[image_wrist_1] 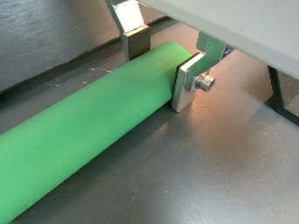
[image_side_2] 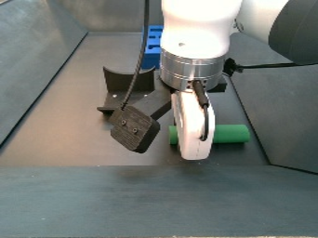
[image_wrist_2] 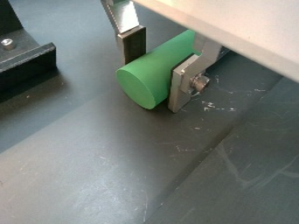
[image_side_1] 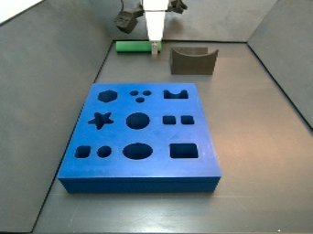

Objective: Pick up the oval object. Move up. Place the oval object on the fixture. Regrasp the oval object. Move to above the board. Insert the oval object.
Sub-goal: Pick up the oval object, then move up.

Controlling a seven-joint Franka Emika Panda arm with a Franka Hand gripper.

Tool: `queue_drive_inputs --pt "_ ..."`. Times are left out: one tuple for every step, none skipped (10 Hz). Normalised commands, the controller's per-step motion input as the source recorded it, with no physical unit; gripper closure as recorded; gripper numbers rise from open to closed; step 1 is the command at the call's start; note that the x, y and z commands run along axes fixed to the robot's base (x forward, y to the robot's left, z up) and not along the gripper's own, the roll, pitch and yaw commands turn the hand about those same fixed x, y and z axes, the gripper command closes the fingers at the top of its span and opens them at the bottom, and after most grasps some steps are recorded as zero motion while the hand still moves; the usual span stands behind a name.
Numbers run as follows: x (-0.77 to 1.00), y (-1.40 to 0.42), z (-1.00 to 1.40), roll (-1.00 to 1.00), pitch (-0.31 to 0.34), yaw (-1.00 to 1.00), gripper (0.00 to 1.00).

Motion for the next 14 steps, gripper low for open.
queue_drive_inputs --pt "0.0 0.0 0.0 0.0 0.0 0.0 1.0" --pt "0.0 0.0 0.0 0.0 0.0 0.0 1.0" --pt "0.0 0.0 0.0 0.0 0.0 0.0 1.0" --pt "0.0 0.0 0.0 0.0 0.0 0.0 1.0" --pt "0.0 0.0 0.0 0.0 0.0 0.0 1.0" --pt "0.0 0.0 0.0 0.0 0.0 0.0 1.0" --pt "0.0 0.0 0.0 0.0 0.0 0.0 1.0" --pt "0.0 0.0 0.0 0.0 0.0 0.0 1.0" --pt "0.0 0.0 0.0 0.0 0.0 0.0 1.0" --pt "0.0 0.0 0.0 0.0 0.0 0.0 1.0" --pt "0.0 0.0 0.0 0.0 0.0 0.0 1.0" --pt "0.0 0.0 0.0 0.0 0.0 0.0 1.0" --pt "0.0 0.0 0.83 0.0 0.0 0.0 1.0" --pt "-0.08 0.02 0.8 0.0 0.032 0.03 1.0"
